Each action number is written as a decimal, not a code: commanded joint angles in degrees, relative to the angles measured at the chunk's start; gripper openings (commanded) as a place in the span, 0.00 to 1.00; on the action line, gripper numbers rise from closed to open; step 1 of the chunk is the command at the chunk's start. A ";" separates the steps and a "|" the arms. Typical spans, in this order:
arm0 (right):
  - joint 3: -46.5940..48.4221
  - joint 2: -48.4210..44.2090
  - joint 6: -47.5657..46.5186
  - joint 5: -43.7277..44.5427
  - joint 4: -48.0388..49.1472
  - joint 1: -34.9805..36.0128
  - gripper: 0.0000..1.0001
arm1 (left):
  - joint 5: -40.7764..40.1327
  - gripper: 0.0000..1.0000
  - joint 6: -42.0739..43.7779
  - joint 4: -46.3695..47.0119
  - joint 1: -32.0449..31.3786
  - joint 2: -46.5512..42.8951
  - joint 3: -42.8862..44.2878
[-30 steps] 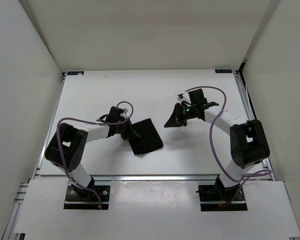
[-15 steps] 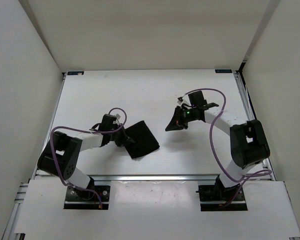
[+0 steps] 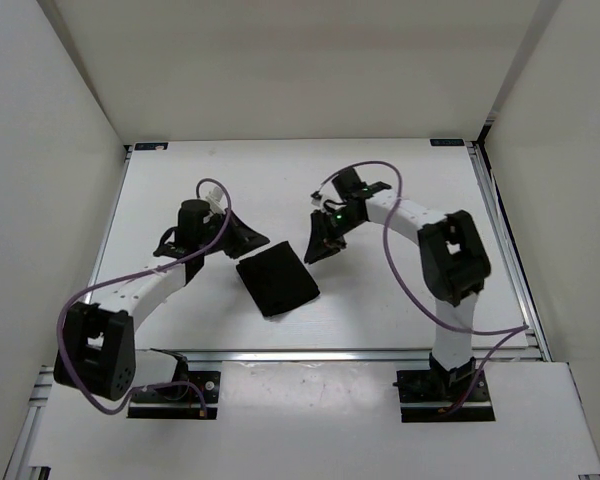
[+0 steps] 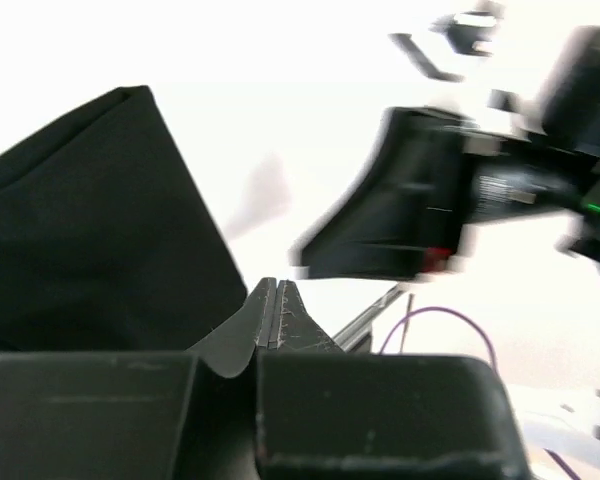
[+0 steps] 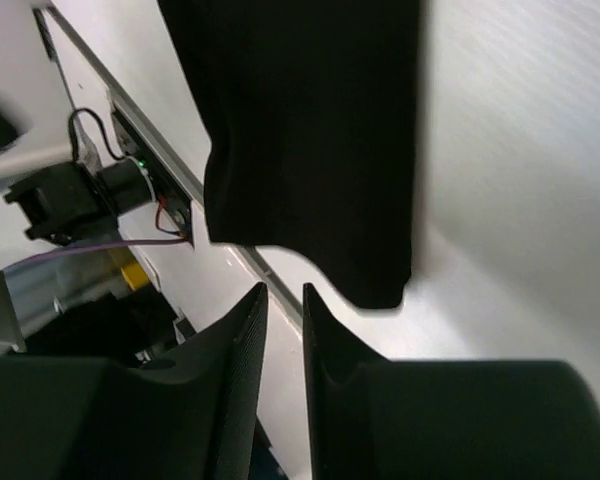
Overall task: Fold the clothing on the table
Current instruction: Fold the skirt
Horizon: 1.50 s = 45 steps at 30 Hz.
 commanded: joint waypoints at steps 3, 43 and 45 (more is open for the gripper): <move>14.20 11.67 -7.36 -0.37 -11.56 6.07 0.24 | 1.48 0.00 -1.48 -2.93 2.14 -4.96 -3.55; -9.21 -29.93 -1.66 31.98 -6.65 -17.99 0.85 | -2.83 0.58 21.53 -19.53 1.62 -2.77 0.31; -17.89 -34.25 -0.95 31.80 -7.26 -20.19 0.86 | -4.49 0.69 25.57 -25.40 0.83 -3.12 2.41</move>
